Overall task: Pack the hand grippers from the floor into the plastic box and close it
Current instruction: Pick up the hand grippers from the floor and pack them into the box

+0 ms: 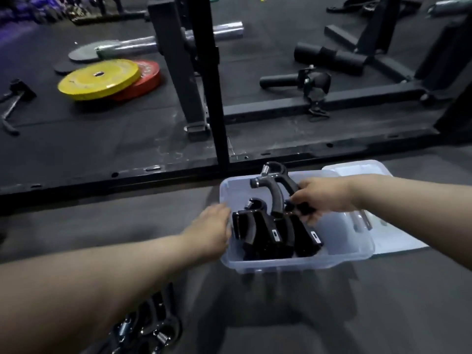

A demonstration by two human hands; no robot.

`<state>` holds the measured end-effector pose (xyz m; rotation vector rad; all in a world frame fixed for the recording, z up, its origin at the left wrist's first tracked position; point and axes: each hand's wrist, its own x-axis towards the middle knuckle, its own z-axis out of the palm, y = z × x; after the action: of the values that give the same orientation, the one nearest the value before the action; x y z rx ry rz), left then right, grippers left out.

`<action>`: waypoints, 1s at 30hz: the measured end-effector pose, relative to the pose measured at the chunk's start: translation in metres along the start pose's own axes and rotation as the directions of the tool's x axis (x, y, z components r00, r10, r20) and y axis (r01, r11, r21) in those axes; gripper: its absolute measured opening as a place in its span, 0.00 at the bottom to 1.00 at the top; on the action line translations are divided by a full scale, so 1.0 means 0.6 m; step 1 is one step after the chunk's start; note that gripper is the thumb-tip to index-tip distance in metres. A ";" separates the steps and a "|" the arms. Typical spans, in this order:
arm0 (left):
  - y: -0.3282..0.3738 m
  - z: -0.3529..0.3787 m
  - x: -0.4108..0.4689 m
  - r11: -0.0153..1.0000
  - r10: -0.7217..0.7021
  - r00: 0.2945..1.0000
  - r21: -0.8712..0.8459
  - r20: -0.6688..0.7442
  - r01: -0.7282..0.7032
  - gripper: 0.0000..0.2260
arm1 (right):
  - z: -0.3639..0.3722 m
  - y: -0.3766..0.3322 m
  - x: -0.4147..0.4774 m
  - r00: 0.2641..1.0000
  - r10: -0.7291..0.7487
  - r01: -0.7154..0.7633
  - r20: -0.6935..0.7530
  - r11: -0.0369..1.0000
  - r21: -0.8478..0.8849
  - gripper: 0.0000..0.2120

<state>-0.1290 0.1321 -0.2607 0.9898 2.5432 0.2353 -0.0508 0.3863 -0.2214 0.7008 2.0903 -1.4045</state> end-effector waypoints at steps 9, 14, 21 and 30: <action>-0.023 0.057 -0.028 0.970 0.142 0.989 0.205 -0.032 -0.133 0.32 | 0.009 0.037 0.018 0.993 0.119 -0.120 -0.021 0.984 -0.133 0.07; -0.018 0.061 -0.015 0.966 0.168 0.983 0.210 -0.076 -0.149 0.41 | 0.007 0.063 0.026 0.976 0.216 -0.215 -0.024 0.945 -0.247 0.12; -0.025 0.066 -0.013 0.971 0.168 0.982 0.185 -0.086 -0.150 0.41 | 0.009 0.091 0.032 0.962 0.260 -0.274 -0.085 0.902 -0.333 0.14; -0.026 0.067 -0.012 0.975 0.160 0.984 0.169 -0.072 -0.146 0.41 | 0.034 0.104 0.038 0.955 0.252 -0.294 -0.159 0.725 -0.622 0.13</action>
<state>-0.1163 0.1162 -0.2996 1.2665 2.5984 0.1155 -0.0229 0.3907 -0.2853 0.7180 2.2021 -0.4400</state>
